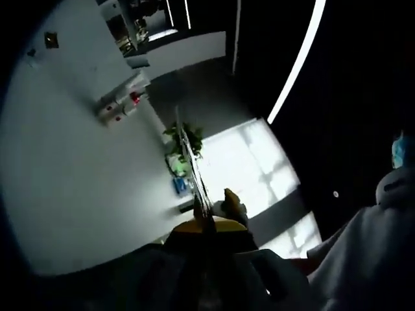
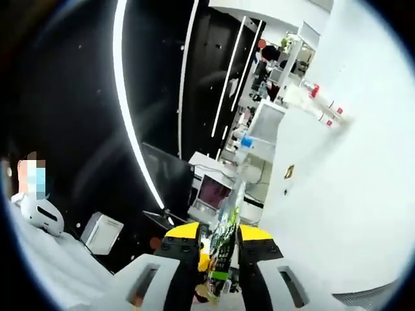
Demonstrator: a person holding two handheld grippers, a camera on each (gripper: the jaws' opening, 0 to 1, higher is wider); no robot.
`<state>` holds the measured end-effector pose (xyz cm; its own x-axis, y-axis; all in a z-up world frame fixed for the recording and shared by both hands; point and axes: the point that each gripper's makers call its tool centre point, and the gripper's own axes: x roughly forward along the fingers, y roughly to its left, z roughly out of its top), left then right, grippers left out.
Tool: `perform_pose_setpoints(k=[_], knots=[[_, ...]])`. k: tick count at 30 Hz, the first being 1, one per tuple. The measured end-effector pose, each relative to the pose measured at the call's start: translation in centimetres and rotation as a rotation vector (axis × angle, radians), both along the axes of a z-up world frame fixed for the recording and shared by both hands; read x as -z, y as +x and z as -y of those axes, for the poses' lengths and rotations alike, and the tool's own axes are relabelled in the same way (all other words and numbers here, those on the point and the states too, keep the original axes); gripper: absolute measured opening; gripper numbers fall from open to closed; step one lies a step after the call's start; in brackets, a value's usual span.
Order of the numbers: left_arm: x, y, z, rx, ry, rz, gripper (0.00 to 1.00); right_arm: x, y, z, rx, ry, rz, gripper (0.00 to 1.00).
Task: Arrange the skincare products in the storage area until every visible bottle or jar stands upright without overlapping.
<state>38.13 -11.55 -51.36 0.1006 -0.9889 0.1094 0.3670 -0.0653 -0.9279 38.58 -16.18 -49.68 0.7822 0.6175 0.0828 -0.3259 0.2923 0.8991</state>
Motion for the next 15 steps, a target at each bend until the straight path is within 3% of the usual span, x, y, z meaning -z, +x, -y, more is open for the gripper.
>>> perform_pose_setpoints(k=[6,10,12,15], knots=[[-0.61,-0.11,0.15,0.004,-0.031,-0.009,0.00,0.08,-0.58,-0.61,-0.058,0.013,-0.003,0.00],[-0.34,-0.62,0.58,0.026,-0.006,0.019,0.00,0.21,-0.57,-0.25,-0.044,-0.011,0.006,0.00],[-0.26,-0.69,0.63,0.030,-0.003,0.014,0.00,-0.02,-0.72,-0.23,-0.054,0.023,-0.011,0.00],[-0.46,-0.33,0.37,0.006,0.002,0.041,0.02,-0.11,-0.97,-0.66,-0.071,-0.021,0.011,0.00]])
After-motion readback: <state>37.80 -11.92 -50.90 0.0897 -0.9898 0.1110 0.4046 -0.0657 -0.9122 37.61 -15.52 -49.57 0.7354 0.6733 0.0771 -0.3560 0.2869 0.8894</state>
